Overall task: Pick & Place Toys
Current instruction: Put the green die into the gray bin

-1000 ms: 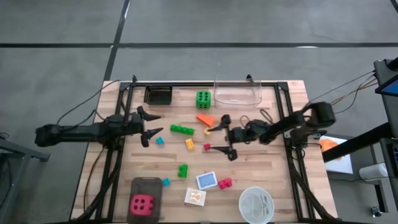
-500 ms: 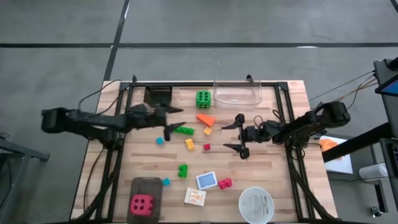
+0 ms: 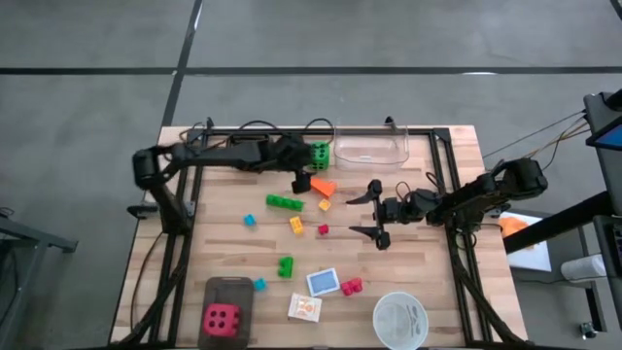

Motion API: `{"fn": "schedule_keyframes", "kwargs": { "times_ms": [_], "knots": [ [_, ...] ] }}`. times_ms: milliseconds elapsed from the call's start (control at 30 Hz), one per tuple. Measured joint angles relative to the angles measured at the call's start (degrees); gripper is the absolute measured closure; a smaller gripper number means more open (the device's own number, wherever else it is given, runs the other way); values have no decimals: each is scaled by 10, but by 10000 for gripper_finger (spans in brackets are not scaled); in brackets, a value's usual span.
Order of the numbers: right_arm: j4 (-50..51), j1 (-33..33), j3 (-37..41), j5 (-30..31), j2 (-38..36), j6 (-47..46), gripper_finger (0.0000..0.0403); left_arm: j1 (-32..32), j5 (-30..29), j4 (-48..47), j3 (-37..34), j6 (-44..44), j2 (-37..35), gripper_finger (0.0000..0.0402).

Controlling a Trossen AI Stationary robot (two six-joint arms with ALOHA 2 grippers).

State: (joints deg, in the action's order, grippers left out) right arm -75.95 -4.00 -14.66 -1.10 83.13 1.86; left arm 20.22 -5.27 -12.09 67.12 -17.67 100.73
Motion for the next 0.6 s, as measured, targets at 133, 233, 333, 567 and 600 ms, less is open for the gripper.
{"fn": "schedule_keyframes", "kwargs": {
  "times_ms": [133, 233, 333, 567, 600],
  "knots": [
    [15, -1, 0, 0, 0, -4, 69, -4, -53, -36, 48, -48, 40, 46],
    [25, -1, 0, 0, 0, -8, 69, -7, -67, -51, 67, -72, 60, 11],
    [29, -2, 0, 0, 0, -12, 69, -8, -92, -56, 77, -81, 76, 12],
    [36, -3, 0, 1, 0, -12, 69, -5, -149, -31, 80, -120, 104, 28],
    [36, -3, 0, 1, 0, -12, 69, -4, -151, -23, 80, -126, 107, 28]
  ]
}}
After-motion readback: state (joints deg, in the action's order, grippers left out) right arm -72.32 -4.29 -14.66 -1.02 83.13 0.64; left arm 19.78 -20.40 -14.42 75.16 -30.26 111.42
